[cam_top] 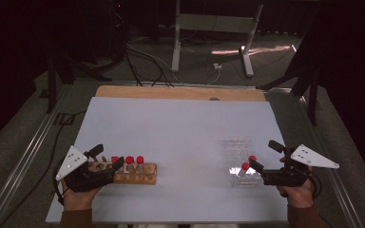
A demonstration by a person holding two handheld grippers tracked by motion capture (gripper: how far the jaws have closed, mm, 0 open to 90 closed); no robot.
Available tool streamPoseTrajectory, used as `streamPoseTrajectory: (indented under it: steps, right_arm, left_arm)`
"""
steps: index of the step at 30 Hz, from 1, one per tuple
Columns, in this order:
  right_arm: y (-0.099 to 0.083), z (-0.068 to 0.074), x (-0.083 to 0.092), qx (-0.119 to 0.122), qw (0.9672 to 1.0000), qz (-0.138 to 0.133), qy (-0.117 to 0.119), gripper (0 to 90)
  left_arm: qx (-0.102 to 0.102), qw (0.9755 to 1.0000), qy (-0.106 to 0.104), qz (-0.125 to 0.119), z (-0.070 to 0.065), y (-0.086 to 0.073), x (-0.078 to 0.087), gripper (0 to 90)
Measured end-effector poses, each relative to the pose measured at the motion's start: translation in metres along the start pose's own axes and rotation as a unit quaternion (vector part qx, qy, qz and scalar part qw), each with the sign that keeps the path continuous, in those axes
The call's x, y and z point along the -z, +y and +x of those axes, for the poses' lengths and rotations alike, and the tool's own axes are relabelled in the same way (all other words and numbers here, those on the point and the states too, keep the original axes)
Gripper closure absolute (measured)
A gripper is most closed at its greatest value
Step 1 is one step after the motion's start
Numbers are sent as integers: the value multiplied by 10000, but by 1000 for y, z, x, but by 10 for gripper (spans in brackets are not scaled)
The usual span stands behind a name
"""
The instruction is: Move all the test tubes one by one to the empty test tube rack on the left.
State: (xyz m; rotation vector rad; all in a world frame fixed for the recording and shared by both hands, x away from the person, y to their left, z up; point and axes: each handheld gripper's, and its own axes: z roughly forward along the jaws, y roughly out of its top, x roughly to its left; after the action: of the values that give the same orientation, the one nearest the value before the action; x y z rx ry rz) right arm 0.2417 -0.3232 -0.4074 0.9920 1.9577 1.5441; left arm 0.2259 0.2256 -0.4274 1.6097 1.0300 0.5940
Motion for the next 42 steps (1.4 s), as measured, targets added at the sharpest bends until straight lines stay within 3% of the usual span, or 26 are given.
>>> streamPoseTrajectory:
  steps: [4, 14, 16, 19, 23, 33, 42]
  right_arm:
    - [-2, -5, 3, -121, 9999, -30, -75, 0]
    - [-18, -17, 3, -140, 9994, 159, -274, 60]
    - [-22, -20, 3, -82, 9995, 215, -215, 112]
    - [-29, -21, 3, 63, 9997, 252, 45, 267]
    - [-35, -23, 1, 107, 9995, 300, 79, 389]
    - [-44, -22, -7, 271, 9975, 577, 297, 597]
    - [-57, -21, -22, 326, 9948, 908, 338, 702]
  left_arm:
    - [127, 9997, 202, -28, 1, 1, 0, 29]
    - [229, 9994, 140, -208, 5, 1, 4, 6]
    - [246, 9993, 151, -234, 5, 0, 5, 6]
    - [269, 9992, 178, -221, 6, 0, 5, 6]
    - [280, 9992, 202, -206, 7, 0, 5, 6]
    - [286, 9992, 217, -150, 6, -1, 4, 6]
    - [277, 9993, 225, -105, 5, -1, 2, 6]
